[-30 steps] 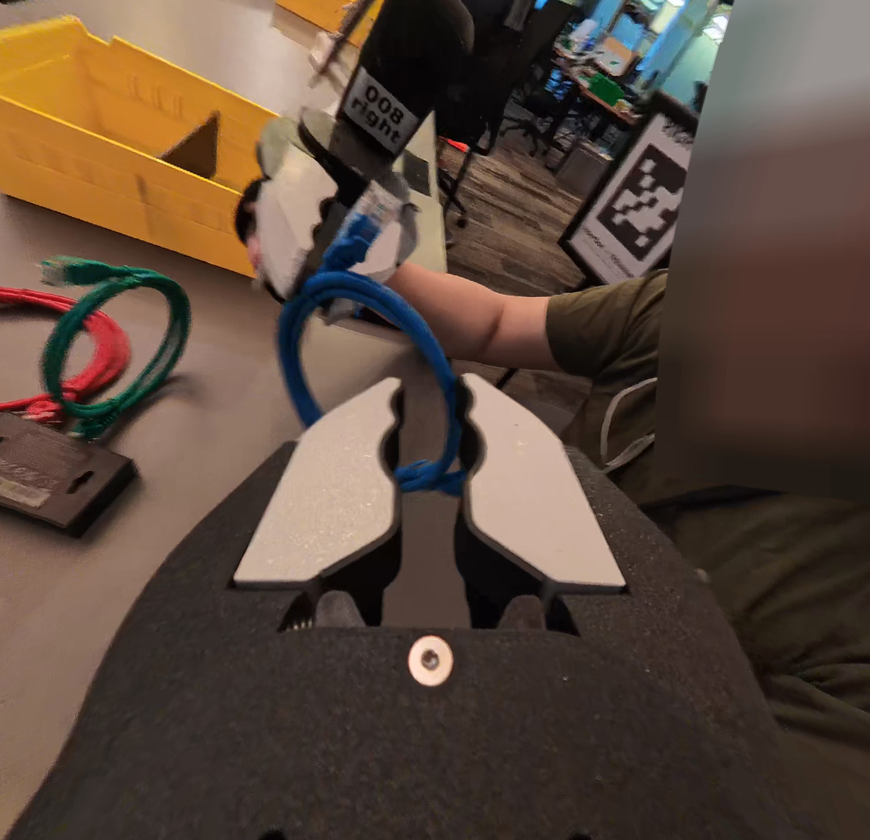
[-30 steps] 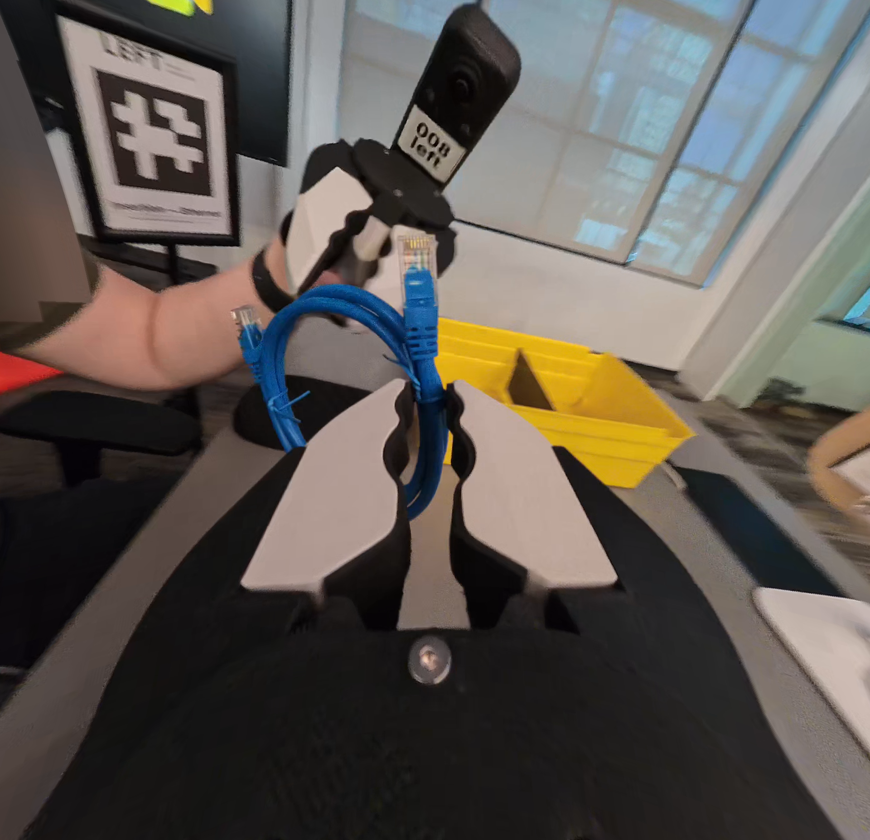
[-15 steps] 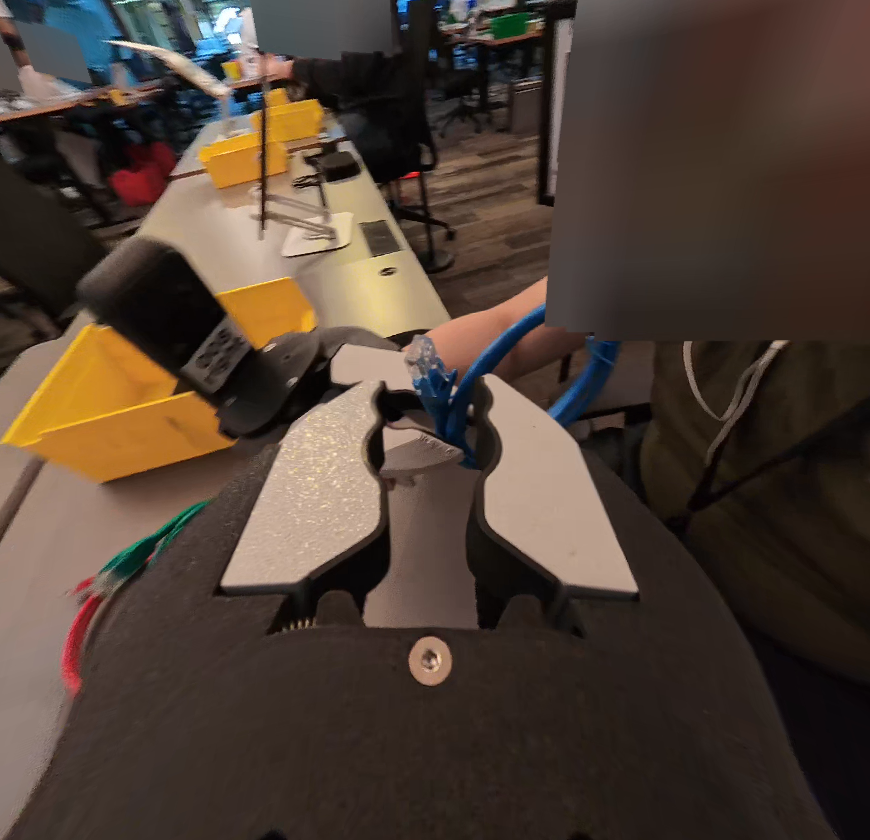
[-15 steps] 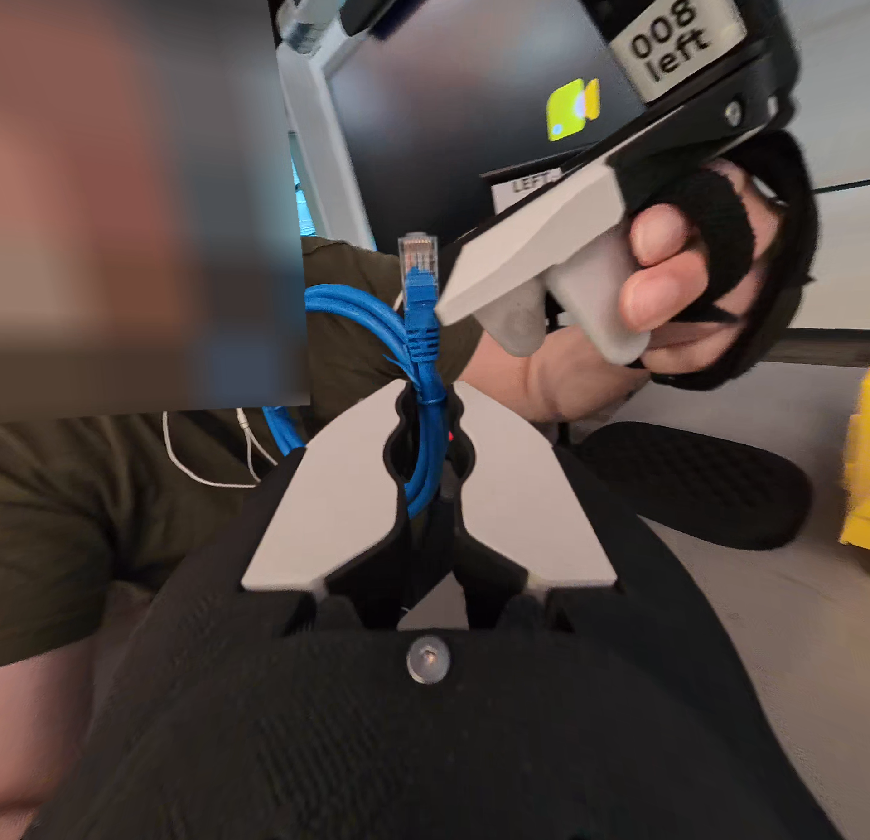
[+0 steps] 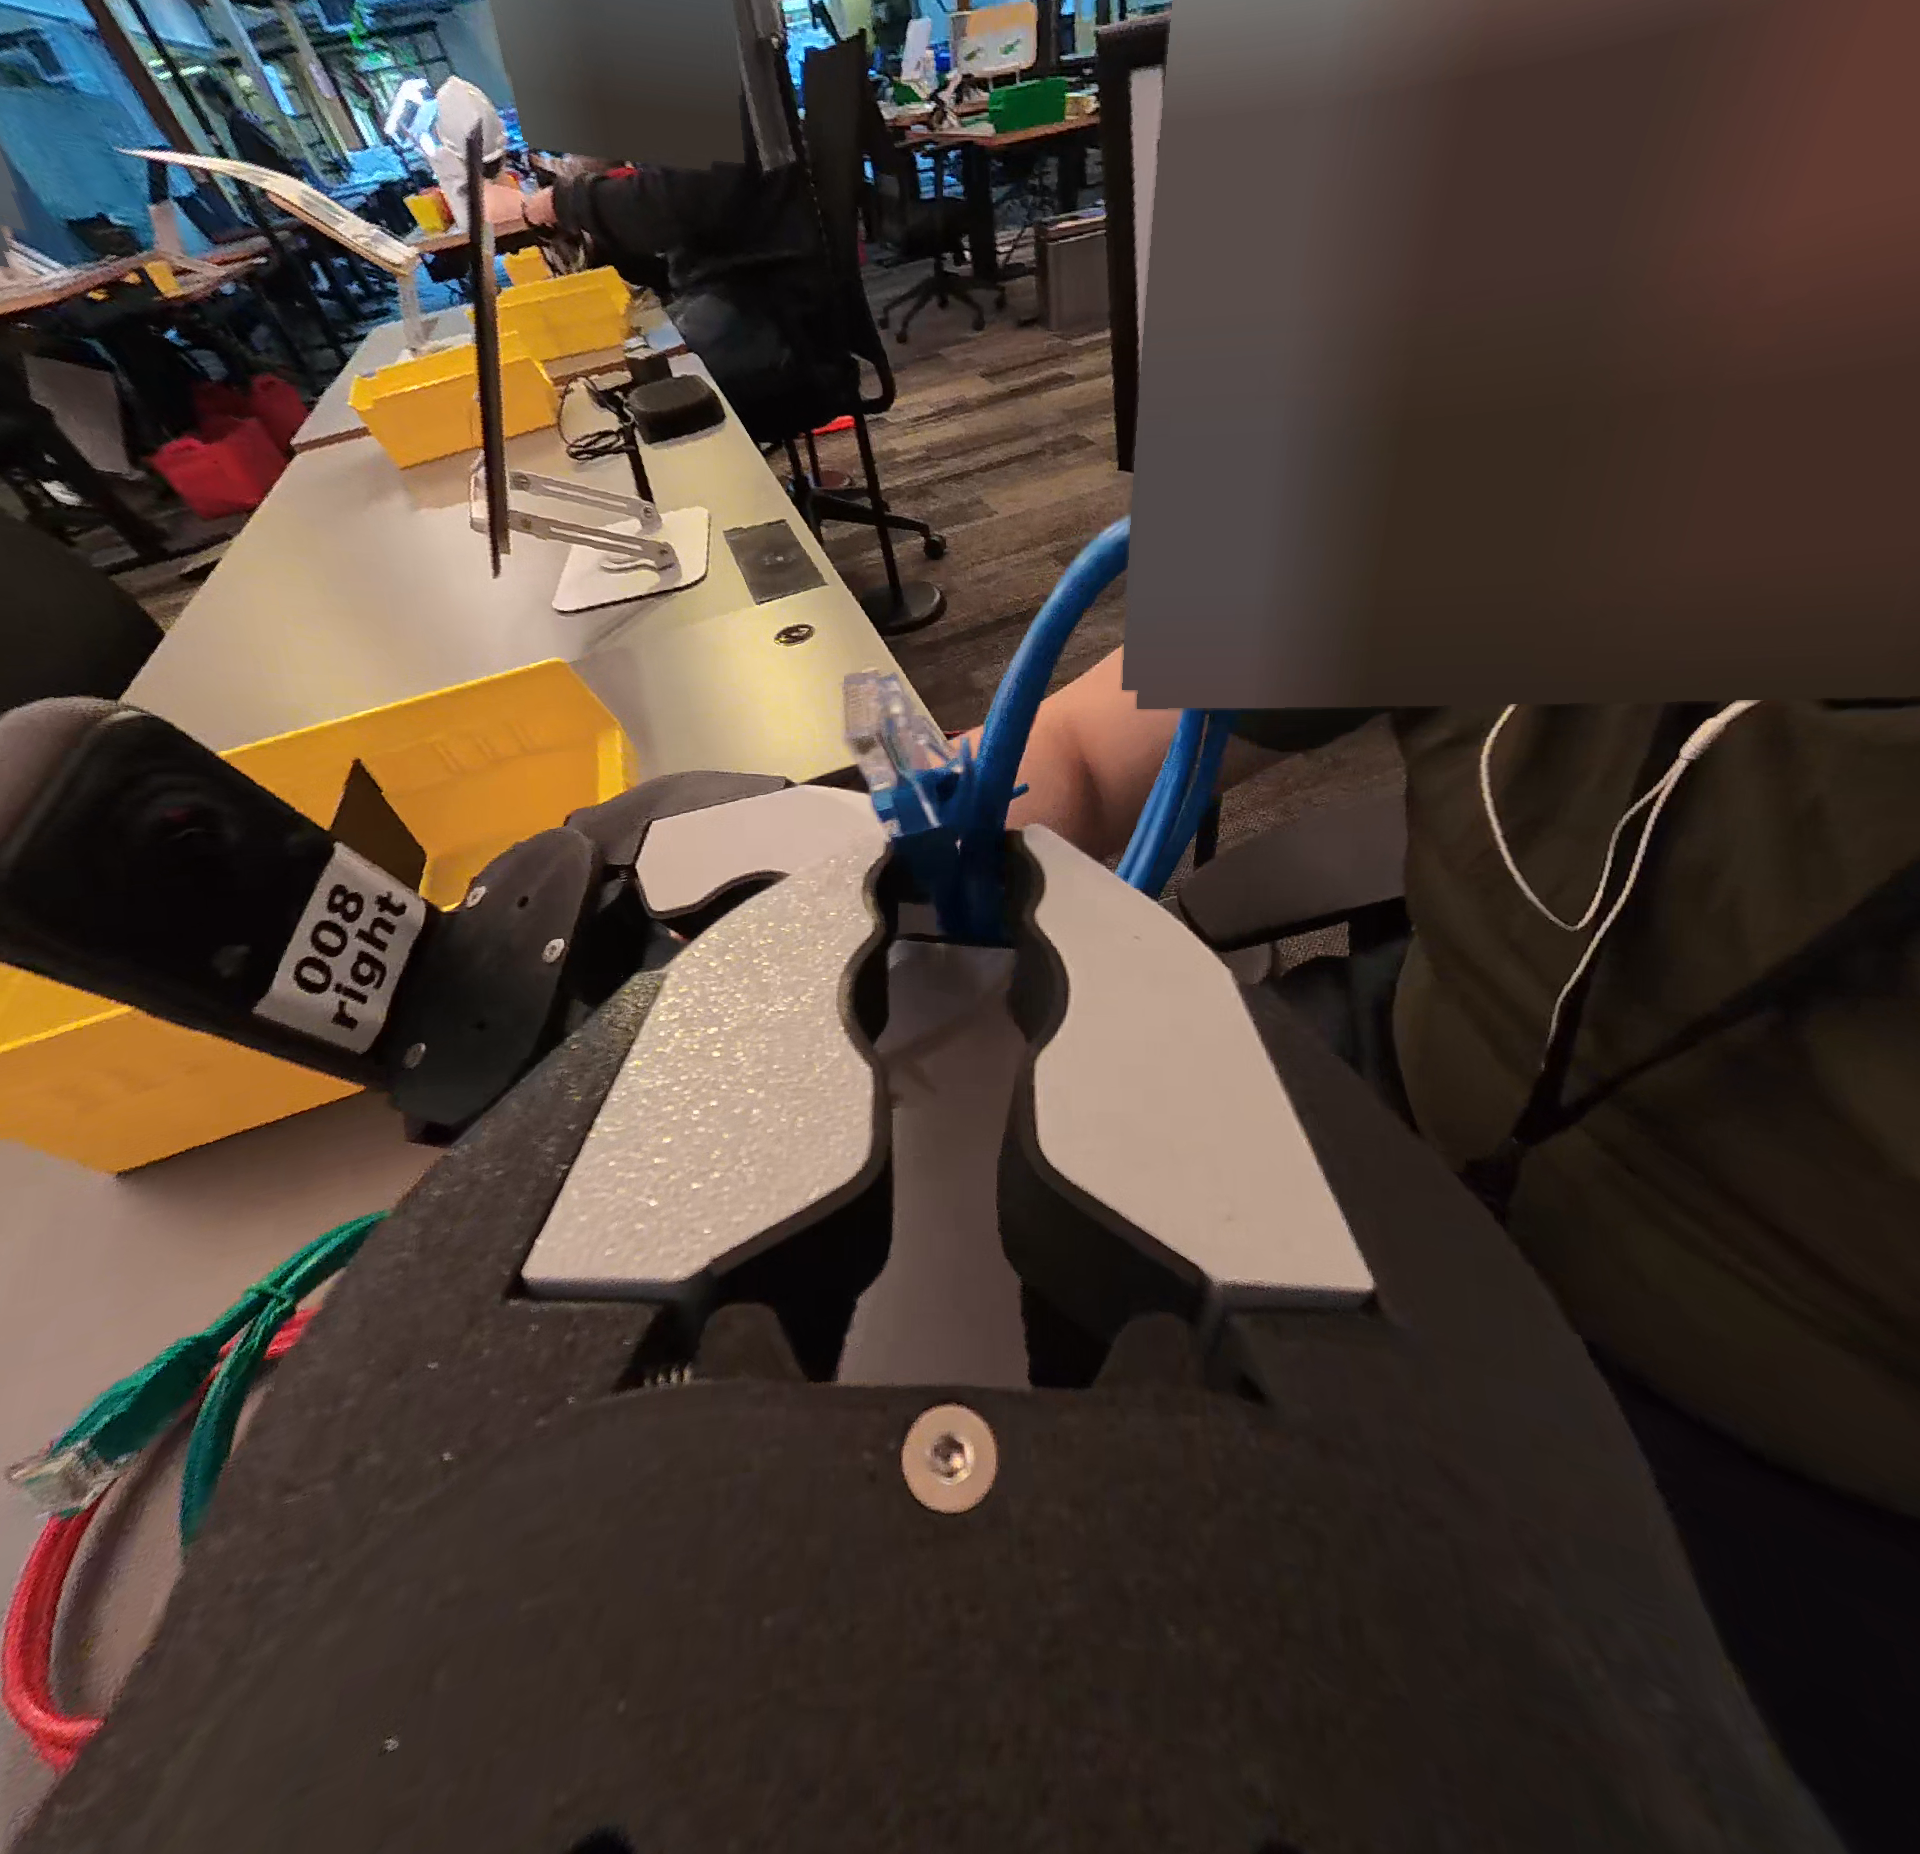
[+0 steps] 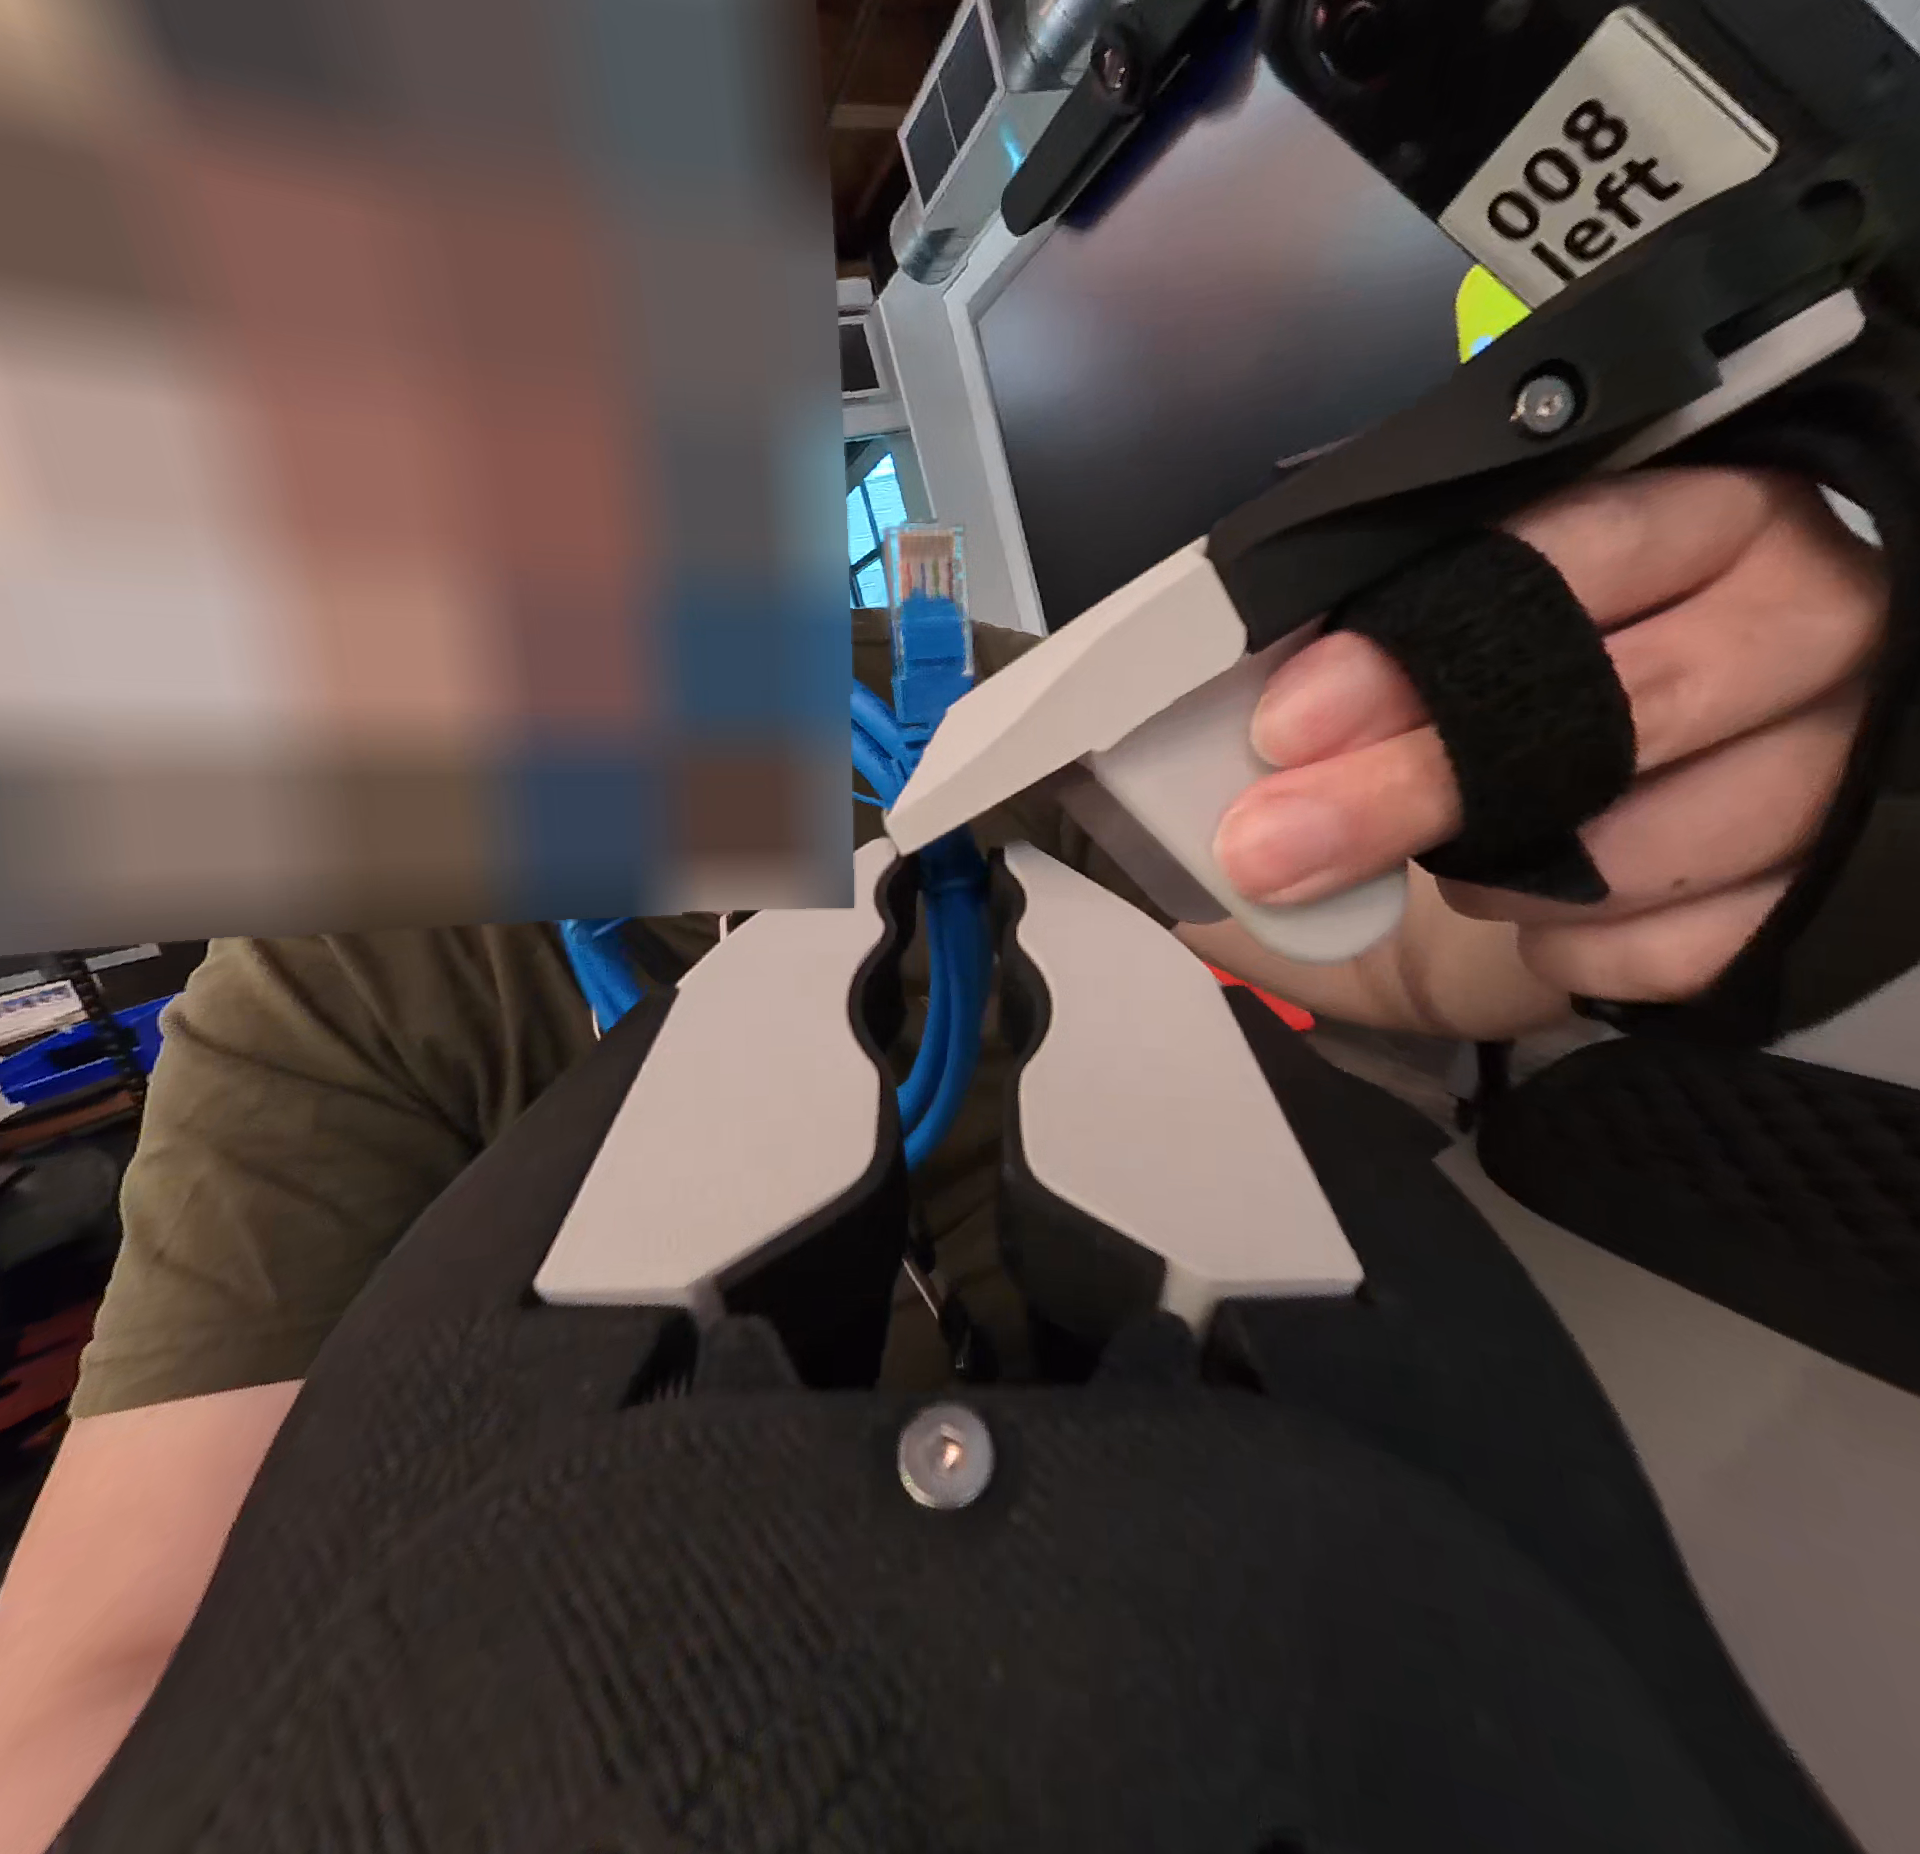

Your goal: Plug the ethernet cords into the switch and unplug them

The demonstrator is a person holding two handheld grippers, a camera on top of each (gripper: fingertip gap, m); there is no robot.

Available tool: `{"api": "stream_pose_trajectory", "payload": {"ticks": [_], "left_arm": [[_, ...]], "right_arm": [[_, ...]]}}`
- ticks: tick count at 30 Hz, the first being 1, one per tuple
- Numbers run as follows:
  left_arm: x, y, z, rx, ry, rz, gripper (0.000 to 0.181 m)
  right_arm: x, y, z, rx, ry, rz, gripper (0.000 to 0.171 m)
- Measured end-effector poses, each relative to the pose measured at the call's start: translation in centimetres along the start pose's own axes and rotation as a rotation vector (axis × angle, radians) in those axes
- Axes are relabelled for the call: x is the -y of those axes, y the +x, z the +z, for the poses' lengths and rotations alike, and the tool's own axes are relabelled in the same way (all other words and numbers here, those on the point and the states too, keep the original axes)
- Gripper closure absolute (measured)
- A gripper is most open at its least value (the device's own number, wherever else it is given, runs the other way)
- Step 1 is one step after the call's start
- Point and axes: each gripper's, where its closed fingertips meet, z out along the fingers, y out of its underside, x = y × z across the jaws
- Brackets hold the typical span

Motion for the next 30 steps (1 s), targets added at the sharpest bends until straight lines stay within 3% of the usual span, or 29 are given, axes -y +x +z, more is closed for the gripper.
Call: {"api": "stream_pose_trajectory", "payload": {"ticks": [6, 11, 15, 20, 30], "left_arm": [[-0.1, -2.0, -1.2, 0.135, 0.02, -0.069, 0.166], [-0.9, -3.7, -2.8, 0.25, 0.05, -0.177, 0.166], [-1.7, -4.7, -4.7, 0.362, 0.073, -0.266, 0.166], [-1.9, -4.7, -6.9, 0.443, 0.142, -0.36, 0.167], [-5.6, -8.0, -13.3, 0.957, 0.101, -0.477, 0.167]], "right_arm": [[1.3, 1.2, -1.5, -0.056, 0.102, 0.022, 0.157], [1.9, 3.5, -3.2, -0.215, 0.153, 0.028, 0.15], [2.4, 5.9, -5.2, -0.488, 0.113, -0.05, 0.145], [4.3, 7.9, -10.1, -0.957, 0.05, -0.291, 0.146], [10.9, 1.7, -17.4, -1.581, 0.261, -0.778, 0.147]]}}
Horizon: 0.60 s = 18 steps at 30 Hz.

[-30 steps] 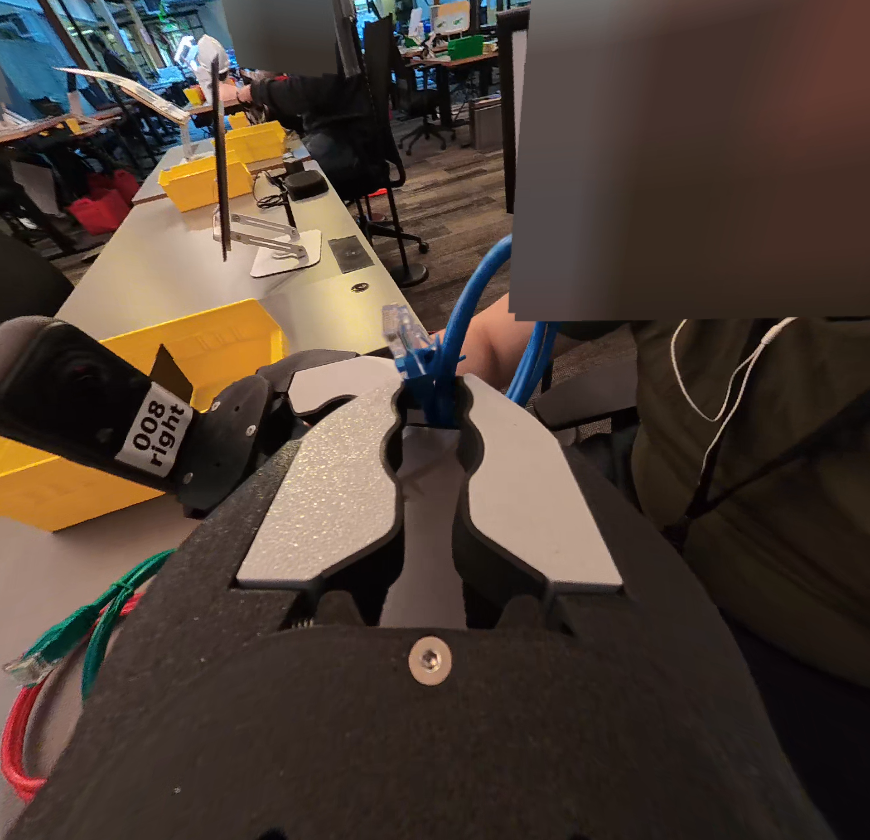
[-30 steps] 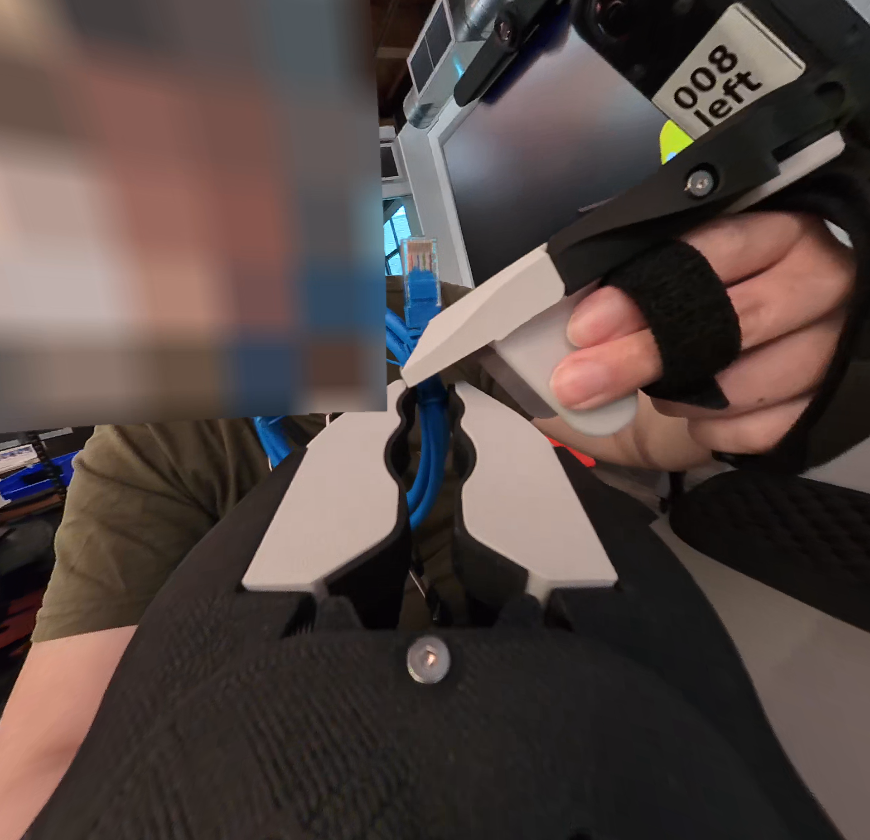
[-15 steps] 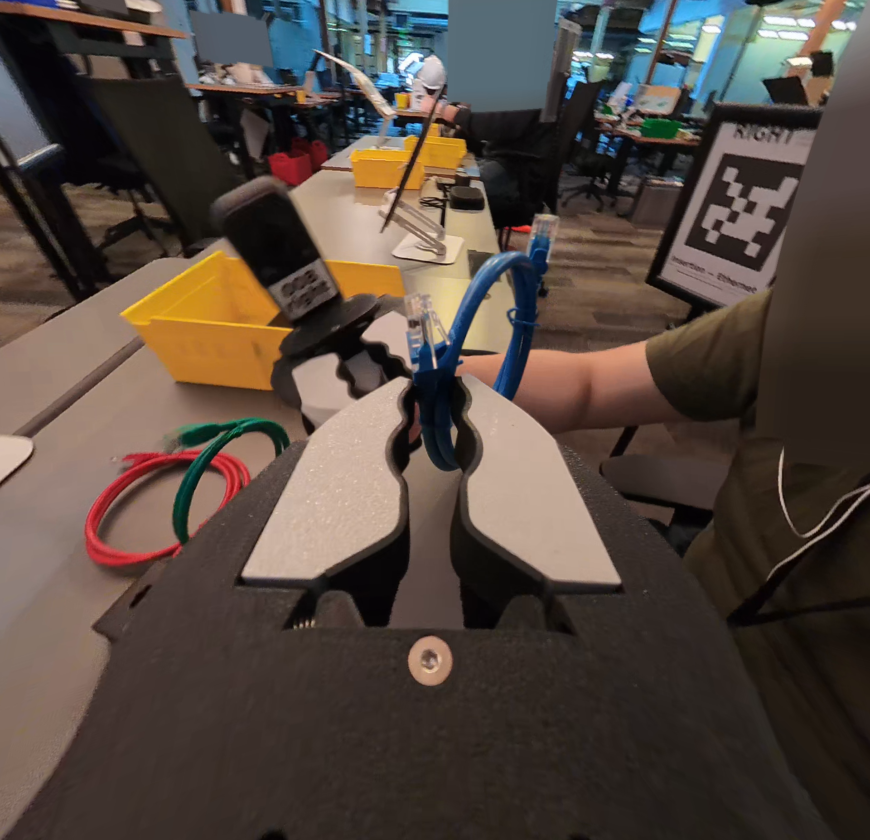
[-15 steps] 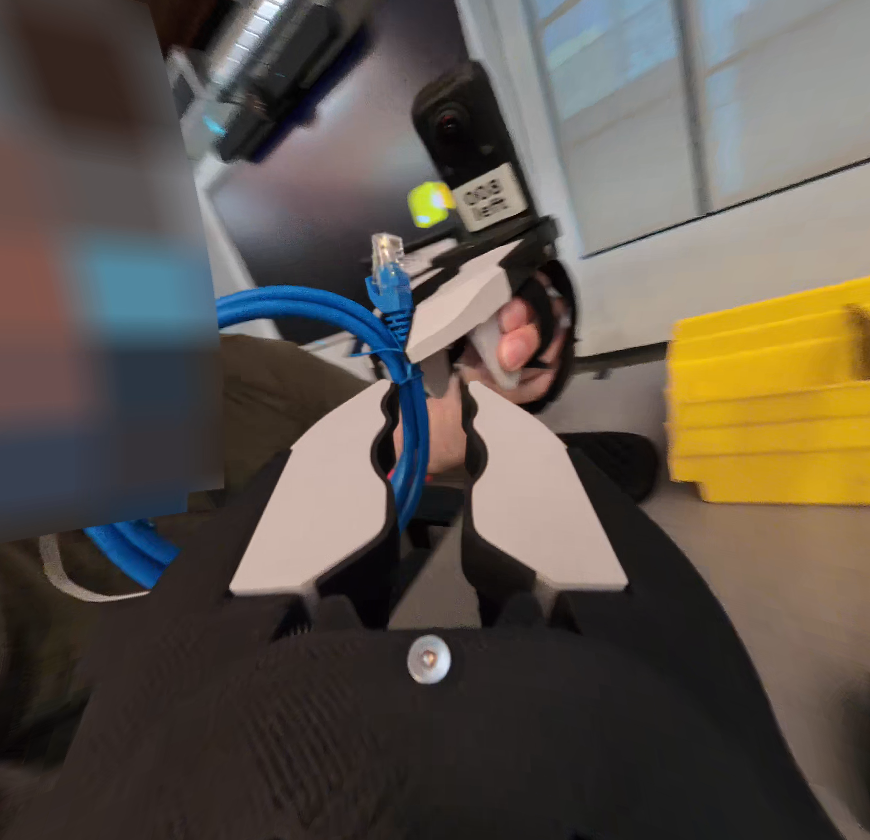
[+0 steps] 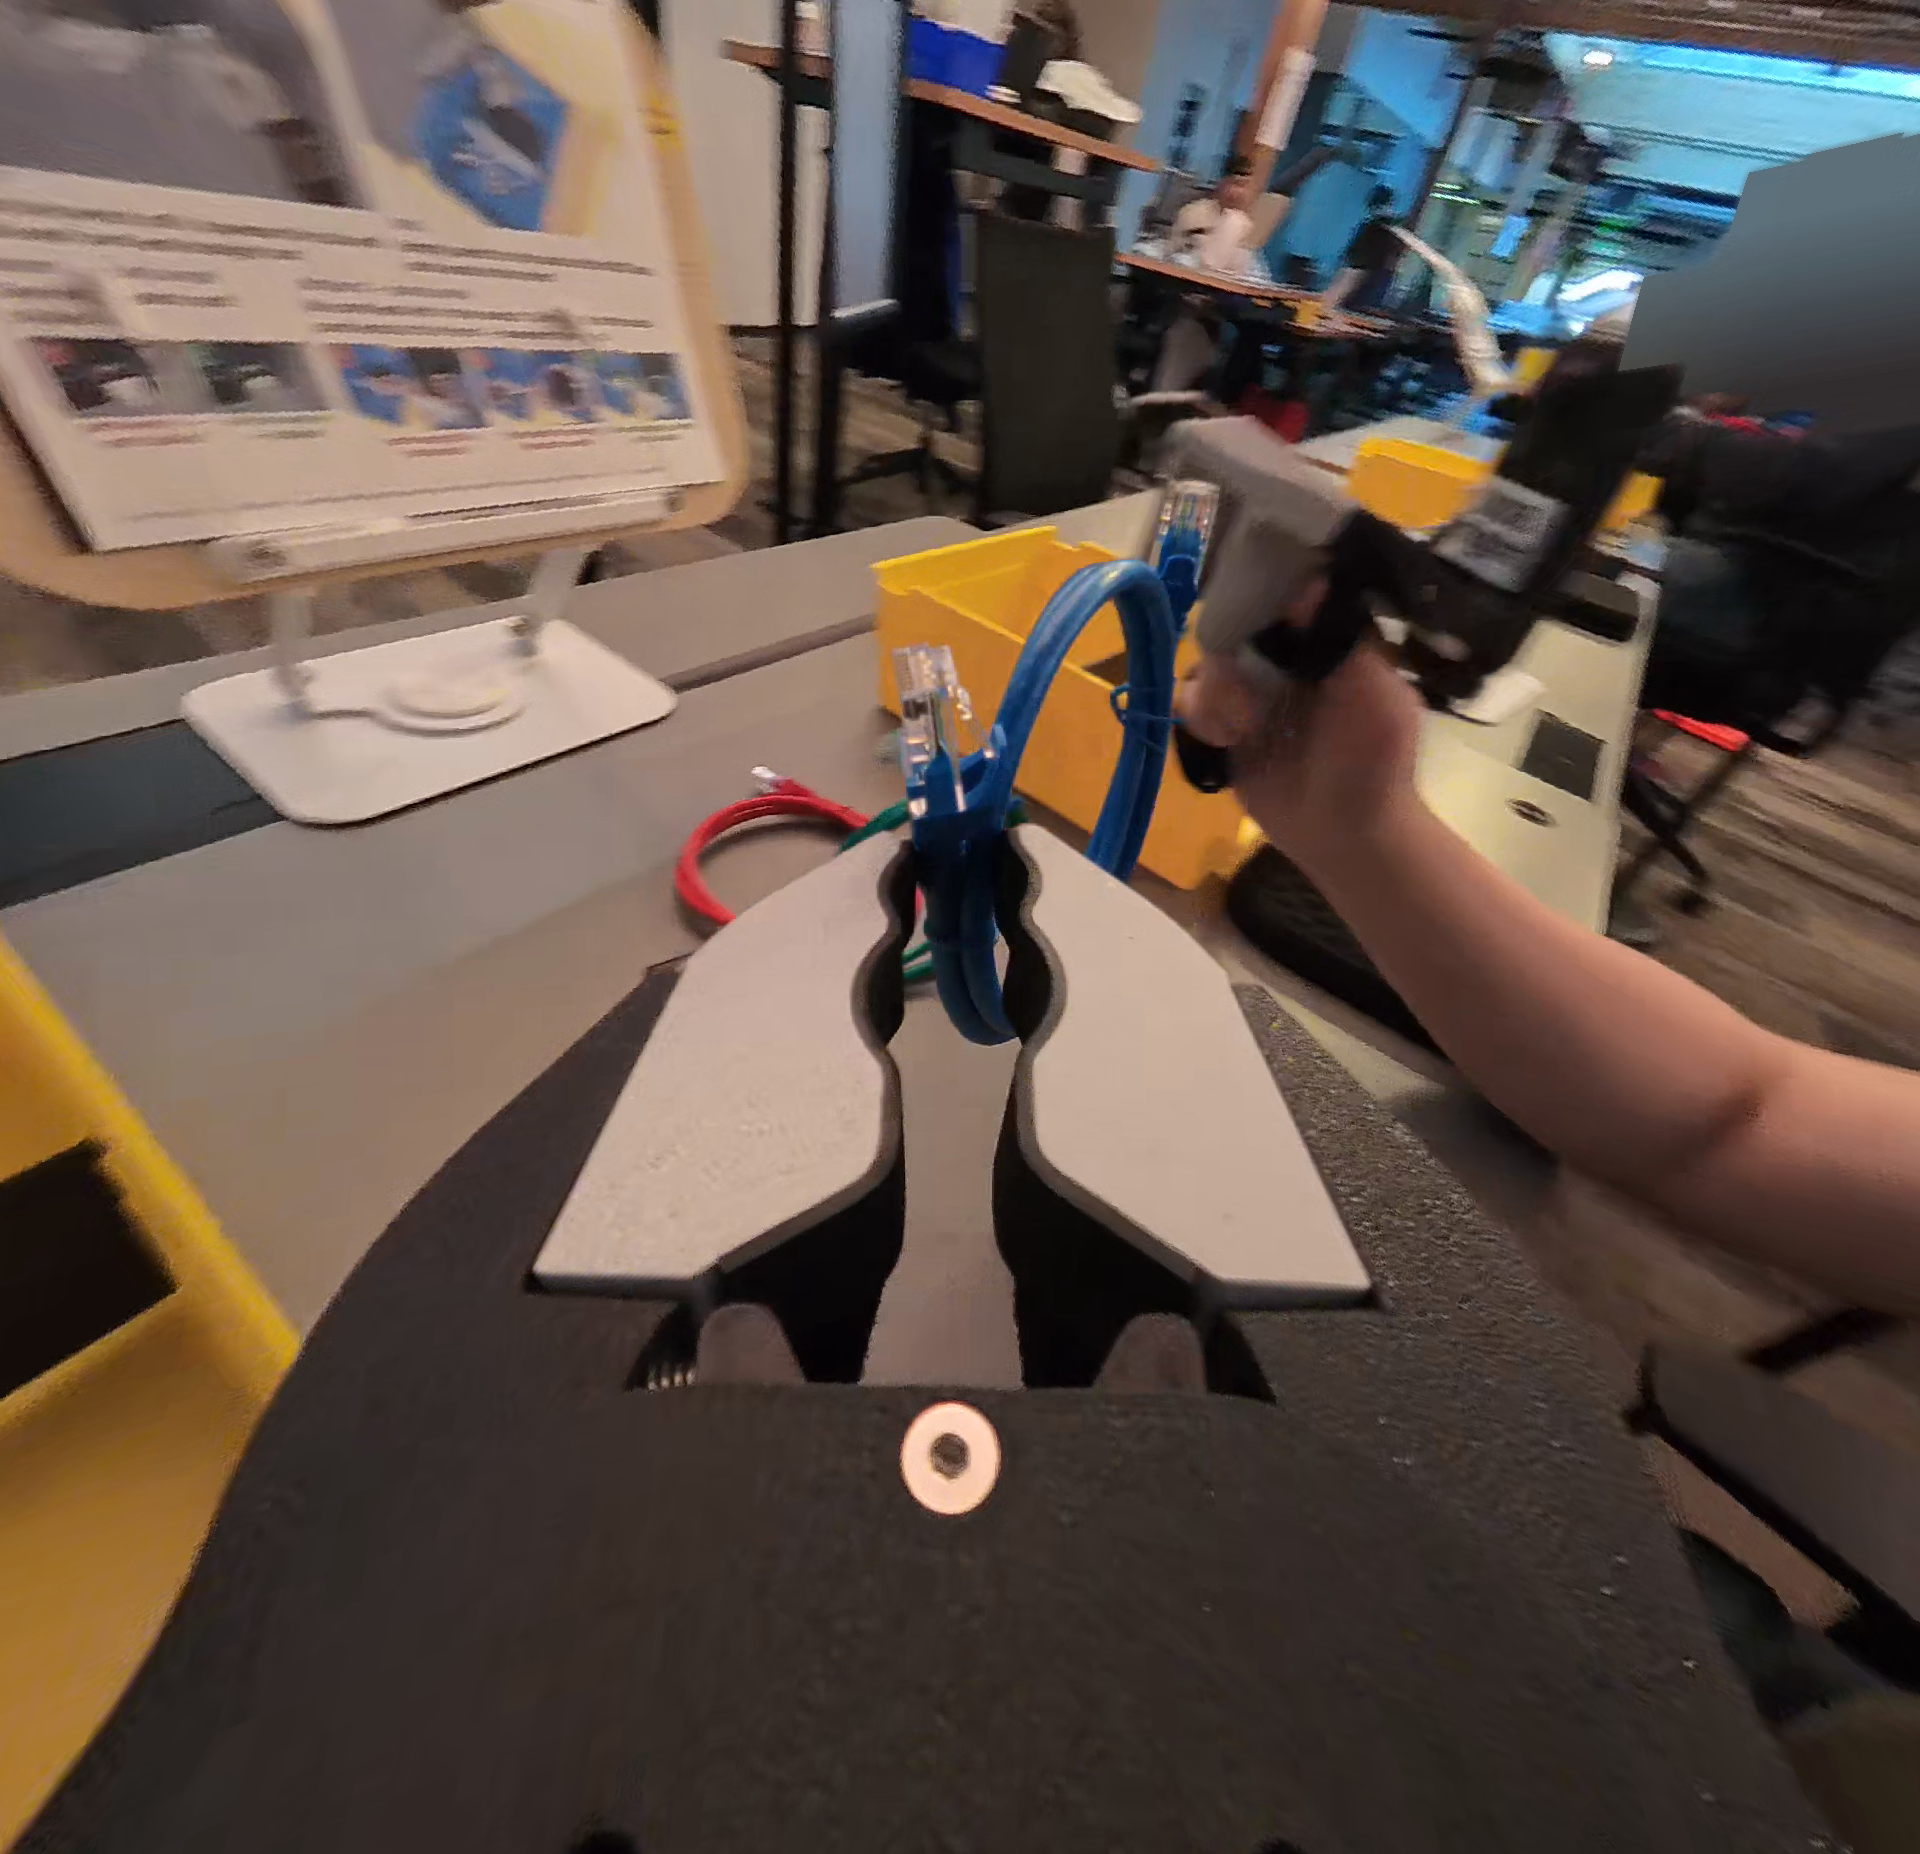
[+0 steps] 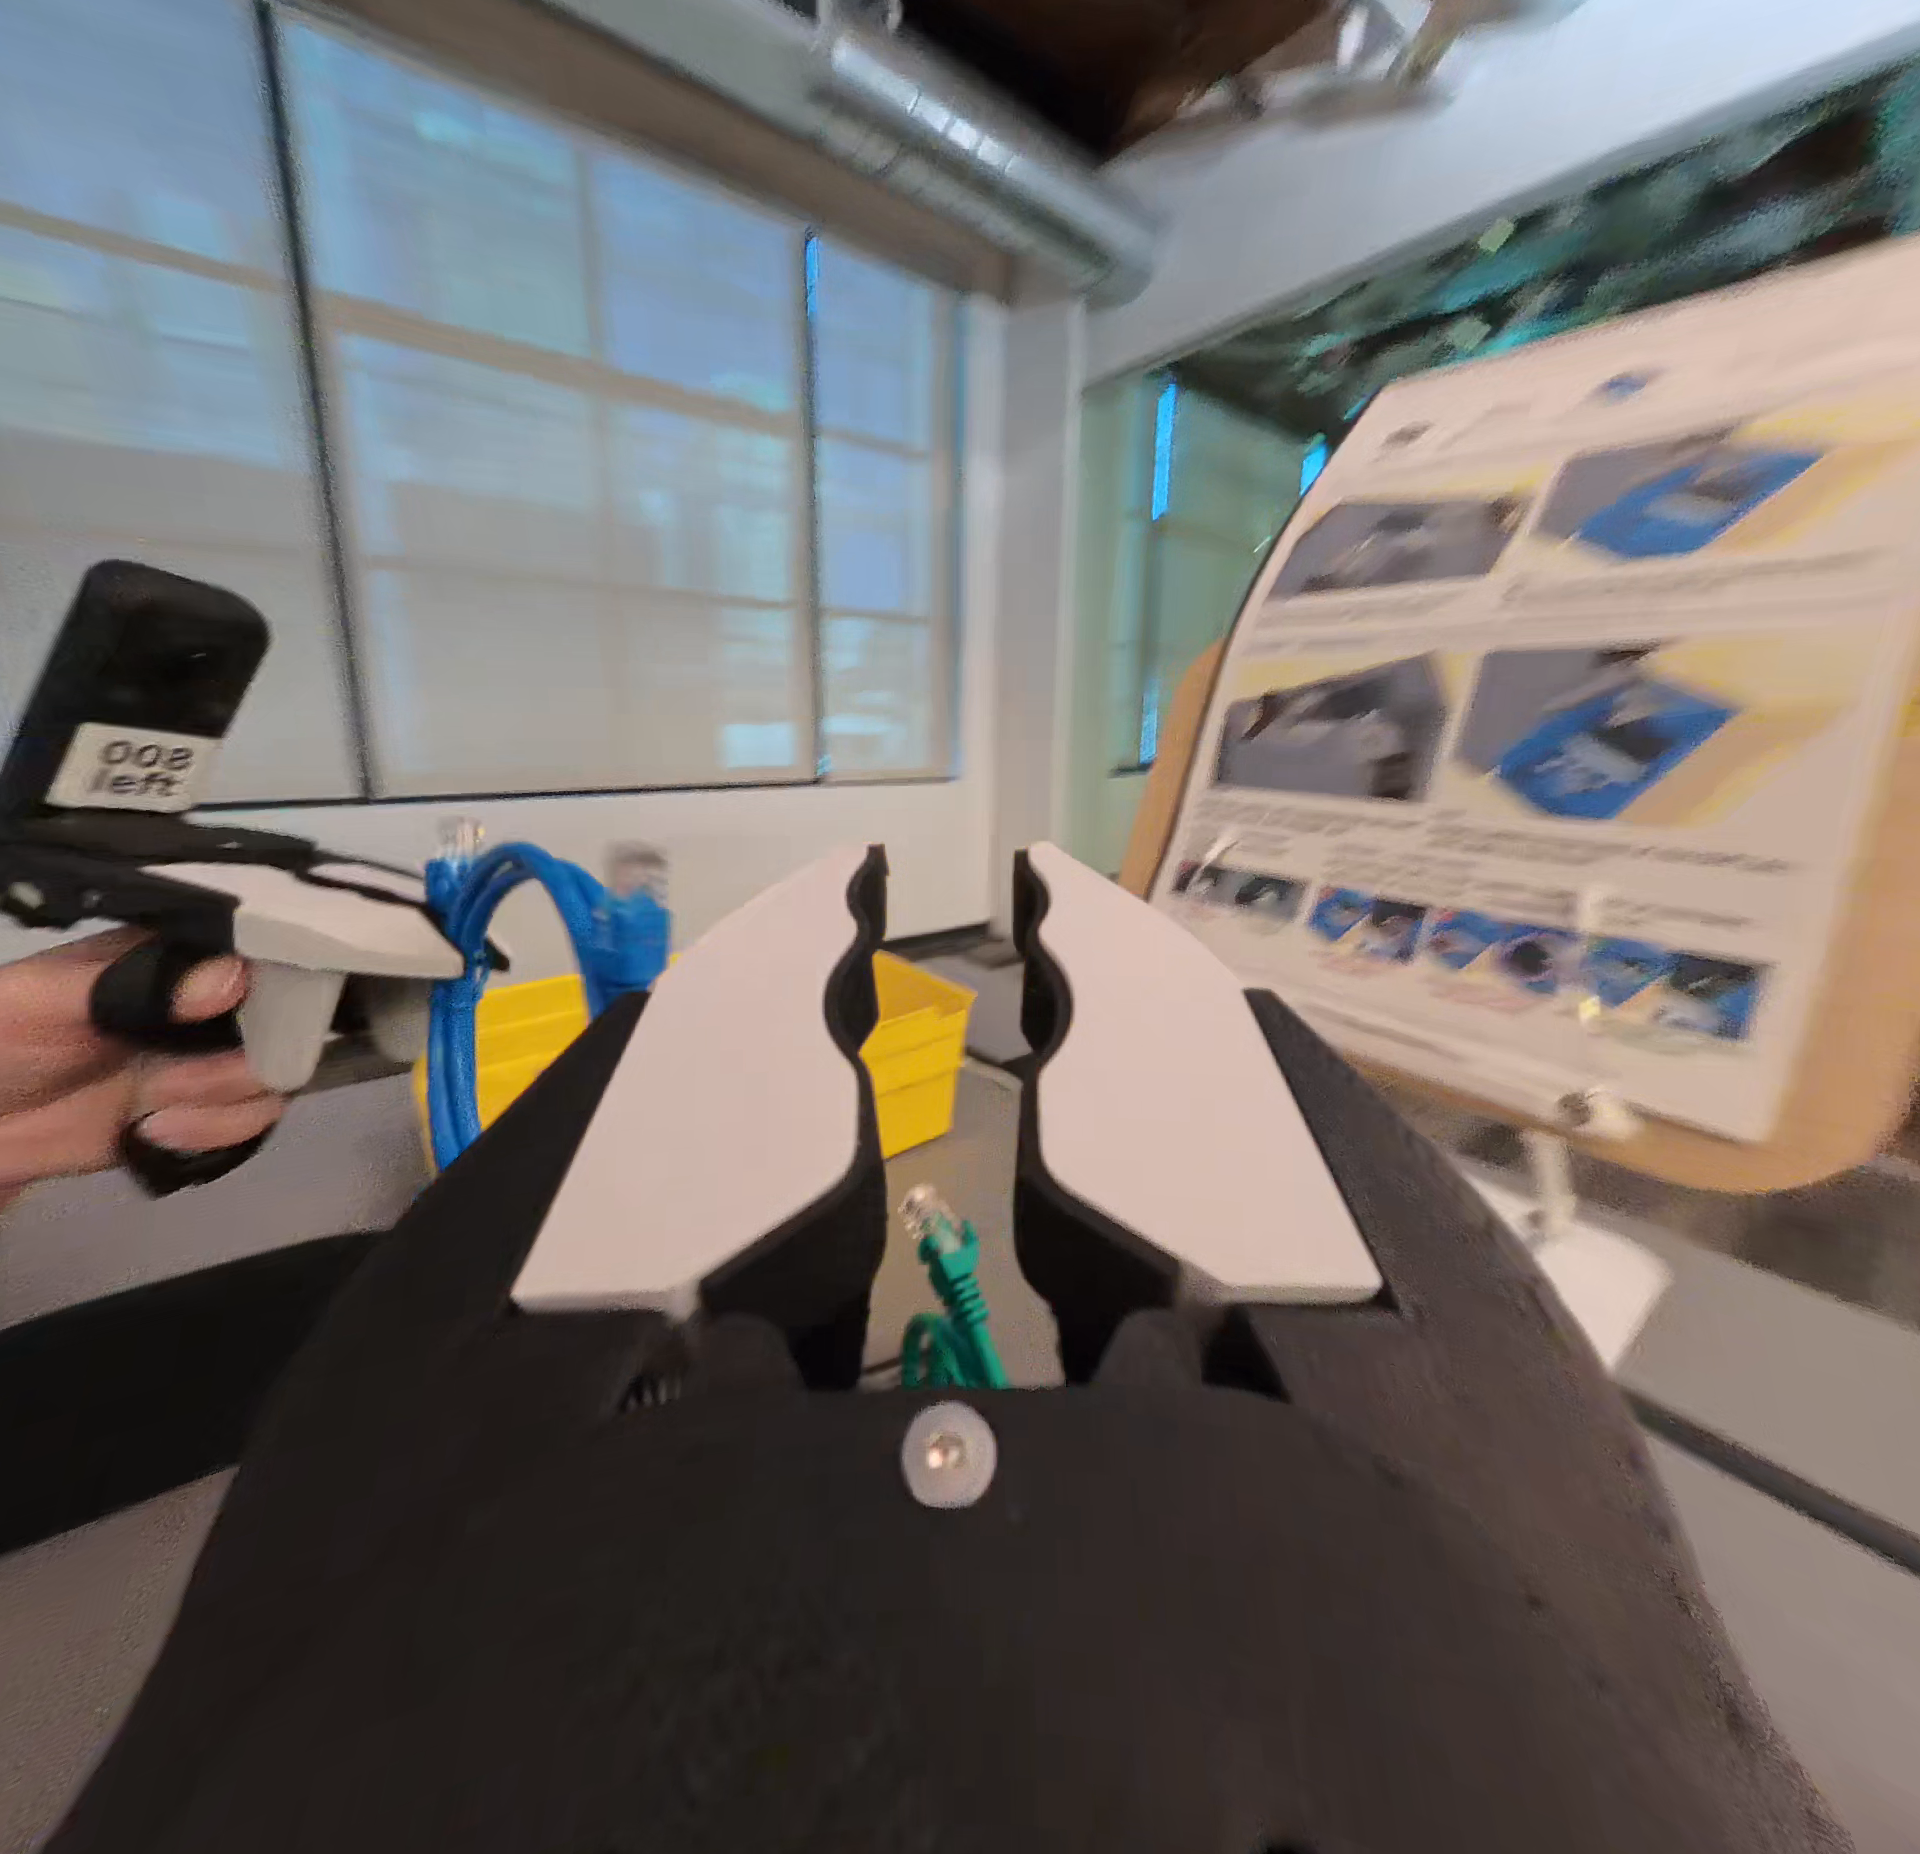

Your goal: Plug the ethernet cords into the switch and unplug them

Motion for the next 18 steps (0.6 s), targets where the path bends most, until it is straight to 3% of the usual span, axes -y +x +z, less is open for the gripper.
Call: {"api": "stream_pose_trajectory", "payload": {"ticks": [2, 5, 9, 11, 15, 18], "left_arm": [[-0.4, -1.2, 0.1, 0.063, 0.005, -0.025, 0.167], [-0.7, -1.6, 0.7, 0.069, 0.021, -0.094, 0.167], [-0.7, -2.1, 1.6, 0.065, 0.081, -0.206, 0.167], [-0.7, -2.6, 1.8, 0.076, 0.117, -0.266, 0.167], [-1.0, -2.4, 2.8, 0.047, 0.154, -0.382, 0.167], [-1.3, -1.7, 3.6, 0.057, 0.16, -0.365, 0.167]], "right_arm": [[1.0, -0.9, -0.3, -0.05, 0.051, -0.108, 0.148], [0.8, -5.5, 0.3, 0.026, 0.048, -0.307, 0.154], [-3.1, -11.6, 1.9, 0.202, -0.097, -0.375, 0.156], [-5.4, -12.0, 2.6, 0.17, -0.179, -0.36, 0.15], [-9.8, -11.2, 3.5, 0.05, -0.32, -0.519, 0.136], [-11.5, -11.7, 3.7, 0.057, -0.354, -0.518, 0.134]]}}
